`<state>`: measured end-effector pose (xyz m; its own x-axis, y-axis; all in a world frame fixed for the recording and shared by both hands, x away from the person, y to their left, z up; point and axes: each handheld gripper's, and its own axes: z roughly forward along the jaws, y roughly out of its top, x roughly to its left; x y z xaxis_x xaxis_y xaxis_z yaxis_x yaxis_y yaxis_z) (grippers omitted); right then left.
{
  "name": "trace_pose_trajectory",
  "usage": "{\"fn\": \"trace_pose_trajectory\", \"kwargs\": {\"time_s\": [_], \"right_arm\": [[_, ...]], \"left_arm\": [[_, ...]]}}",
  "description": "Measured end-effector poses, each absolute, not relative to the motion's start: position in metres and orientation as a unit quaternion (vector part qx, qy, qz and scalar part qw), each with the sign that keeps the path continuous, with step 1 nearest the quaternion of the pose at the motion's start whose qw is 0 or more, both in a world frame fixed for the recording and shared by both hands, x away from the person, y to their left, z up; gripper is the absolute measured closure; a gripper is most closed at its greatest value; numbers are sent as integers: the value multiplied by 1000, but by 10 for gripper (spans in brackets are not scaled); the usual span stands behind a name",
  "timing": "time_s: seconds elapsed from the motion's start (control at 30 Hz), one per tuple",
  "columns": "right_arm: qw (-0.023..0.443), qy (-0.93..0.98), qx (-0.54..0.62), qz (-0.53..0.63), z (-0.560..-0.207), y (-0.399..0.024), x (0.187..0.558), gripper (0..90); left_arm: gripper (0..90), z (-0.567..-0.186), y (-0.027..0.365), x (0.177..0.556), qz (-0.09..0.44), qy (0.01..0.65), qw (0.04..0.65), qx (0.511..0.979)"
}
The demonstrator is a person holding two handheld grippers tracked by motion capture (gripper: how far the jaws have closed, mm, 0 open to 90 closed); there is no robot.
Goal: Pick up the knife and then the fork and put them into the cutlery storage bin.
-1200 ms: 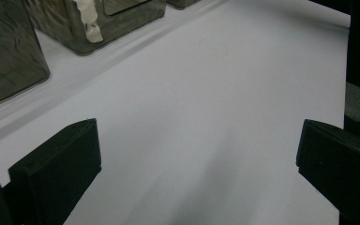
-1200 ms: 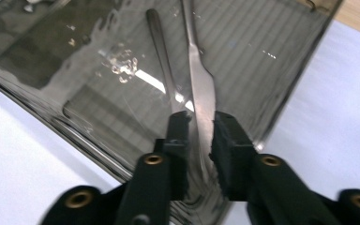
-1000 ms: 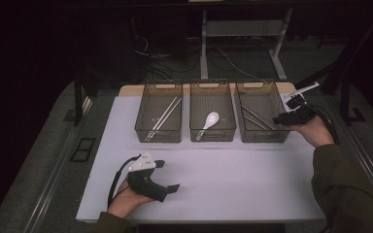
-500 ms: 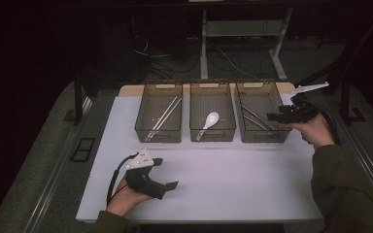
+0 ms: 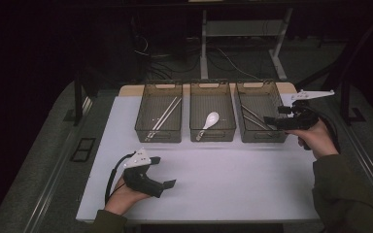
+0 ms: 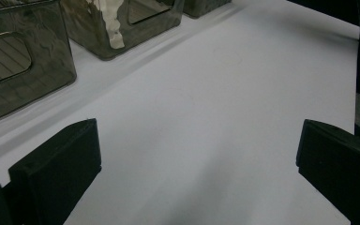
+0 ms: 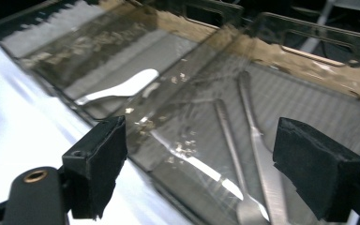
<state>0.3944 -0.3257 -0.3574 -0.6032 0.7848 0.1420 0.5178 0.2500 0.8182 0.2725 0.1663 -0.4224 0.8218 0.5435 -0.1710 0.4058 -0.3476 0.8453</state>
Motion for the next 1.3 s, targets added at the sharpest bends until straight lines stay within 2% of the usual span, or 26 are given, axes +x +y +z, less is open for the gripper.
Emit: {"fn": "trace_pose_trajectory", "kwargs": {"time_s": [0.6, 1.3], "right_arm": [[136, 772, 362, 504, -362, -305, 338, 155], [143, 776, 340, 512, -411, -298, 280, 138]], "left_arm": [[0, -423, 170, 271, 73, 291, 487, 820], [0, -423, 180, 275, 84, 294, 493, 814]]}}
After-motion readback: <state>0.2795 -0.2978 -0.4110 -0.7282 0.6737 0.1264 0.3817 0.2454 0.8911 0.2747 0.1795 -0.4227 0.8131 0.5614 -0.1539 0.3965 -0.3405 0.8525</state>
